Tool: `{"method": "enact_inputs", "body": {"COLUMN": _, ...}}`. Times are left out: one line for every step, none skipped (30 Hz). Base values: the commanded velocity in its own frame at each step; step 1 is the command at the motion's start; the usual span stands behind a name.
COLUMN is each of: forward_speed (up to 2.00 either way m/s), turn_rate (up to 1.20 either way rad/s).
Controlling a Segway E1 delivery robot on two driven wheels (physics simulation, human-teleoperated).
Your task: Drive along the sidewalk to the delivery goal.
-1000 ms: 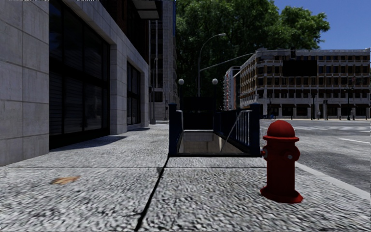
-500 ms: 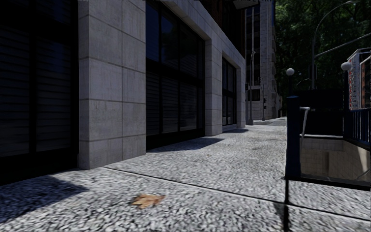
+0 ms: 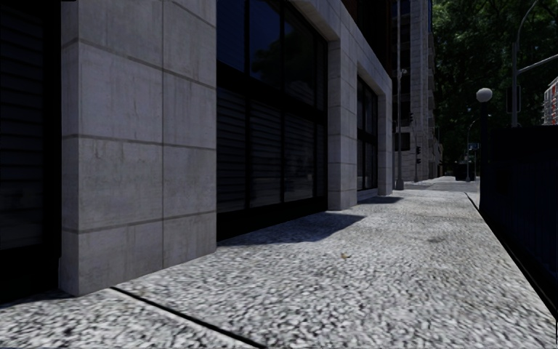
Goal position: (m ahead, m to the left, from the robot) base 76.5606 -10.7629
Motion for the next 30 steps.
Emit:
{"method": "enact_inputs", "body": {"forward_speed": 2.0, "turn_rate": -0.51}}
{"method": "enact_inputs", "body": {"forward_speed": 2.0, "turn_rate": -0.54}}
{"method": "enact_inputs", "body": {"forward_speed": 2.0, "turn_rate": -0.55}}
{"method": "enact_inputs", "body": {"forward_speed": 2.0, "turn_rate": -0.68}}
{"method": "enact_inputs", "body": {"forward_speed": 2.0, "turn_rate": -0.68}}
{"method": "enact_inputs", "body": {"forward_speed": 2.0, "turn_rate": -0.95}}
{"method": "enact_inputs", "body": {"forward_speed": 2.0, "turn_rate": -1.09}}
{"method": "enact_inputs", "body": {"forward_speed": 2.0, "turn_rate": -1.13}}
{"method": "enact_inputs", "body": {"forward_speed": 2.0, "turn_rate": -1.14}}
{"method": "enact_inputs", "body": {"forward_speed": 2.0, "turn_rate": -1.14}}
{"method": "enact_inputs", "body": {"forward_speed": 2.0, "turn_rate": -1.14}}
{"method": "enact_inputs", "body": {"forward_speed": 2.0, "turn_rate": -1.14}}
{"method": "enact_inputs", "body": {"forward_speed": 2.0, "turn_rate": -1.14}}
{"method": "enact_inputs", "body": {"forward_speed": 2.0, "turn_rate": -1.14}}
{"method": "enact_inputs", "body": {"forward_speed": 2.0, "turn_rate": 0.0}}
{"method": "enact_inputs", "body": {"forward_speed": 2.0, "turn_rate": 0.0}}
{"method": "enact_inputs", "body": {"forward_speed": 2.0, "turn_rate": 0.0}}
{"method": "enact_inputs", "body": {"forward_speed": 2.0, "turn_rate": 0.0}}
{"method": "enact_inputs", "body": {"forward_speed": 2.0, "turn_rate": 0.0}}
{"method": "enact_inputs", "body": {"forward_speed": 2.0, "turn_rate": 0.0}}
{"method": "enact_inputs", "body": {"forward_speed": 2.0, "turn_rate": 0.0}}
{"method": "enact_inputs", "body": {"forward_speed": 2.0, "turn_rate": 0.0}}
{"method": "enact_inputs", "body": {"forward_speed": 2.0, "turn_rate": 0.0}}
{"method": "enact_inputs", "body": {"forward_speed": 2.0, "turn_rate": 0.0}}
{"method": "enact_inputs", "body": {"forward_speed": 2.0, "turn_rate": 0.0}}
{"method": "enact_inputs", "body": {"forward_speed": 2.0, "turn_rate": 0.0}}
{"method": "enact_inputs", "body": {"forward_speed": 2.0, "turn_rate": 0.0}}
{"method": "enact_inputs", "body": {"forward_speed": 2.0, "turn_rate": 0.0}}
{"method": "enact_inputs", "body": {"forward_speed": 2.0, "turn_rate": 0.0}}
{"method": "enact_inputs", "body": {"forward_speed": 2.0, "turn_rate": 0.0}}
